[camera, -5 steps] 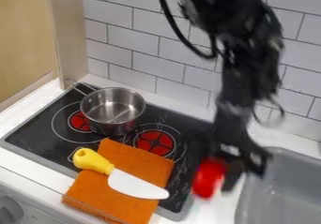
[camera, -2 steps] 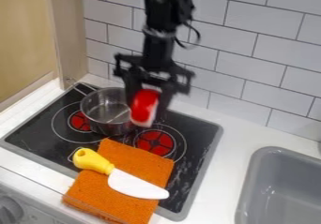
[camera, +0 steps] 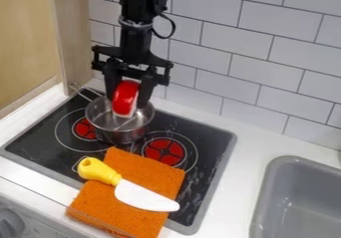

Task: Move the red thing inside the silver pot

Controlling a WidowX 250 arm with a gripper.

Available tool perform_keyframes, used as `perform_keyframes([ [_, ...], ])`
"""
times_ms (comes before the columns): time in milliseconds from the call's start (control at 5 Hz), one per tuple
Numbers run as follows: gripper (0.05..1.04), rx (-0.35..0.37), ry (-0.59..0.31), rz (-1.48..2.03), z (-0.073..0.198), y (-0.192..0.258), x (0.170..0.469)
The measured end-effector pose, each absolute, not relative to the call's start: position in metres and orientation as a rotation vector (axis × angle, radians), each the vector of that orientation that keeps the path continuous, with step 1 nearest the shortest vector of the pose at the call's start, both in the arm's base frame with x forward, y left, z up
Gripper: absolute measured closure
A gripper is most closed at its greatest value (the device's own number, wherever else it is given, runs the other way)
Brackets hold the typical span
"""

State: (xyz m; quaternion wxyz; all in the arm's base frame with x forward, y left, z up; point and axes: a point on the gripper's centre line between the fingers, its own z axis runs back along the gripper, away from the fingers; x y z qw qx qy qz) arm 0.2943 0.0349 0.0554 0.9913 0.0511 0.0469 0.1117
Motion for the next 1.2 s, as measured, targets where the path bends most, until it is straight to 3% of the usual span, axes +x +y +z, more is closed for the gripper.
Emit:
perform_keyframes([
  [200, 0.525, 0.133, 0.101, 0.239, 0.047, 0.041, 0.303],
  [600, 0.525, 0.11, 0.111, 0.271, 0.027, 0.052, 0.311],
  [1200, 0.525, 0.091, 0.09, 0.28, 0.019, 0.049, 0.31],
])
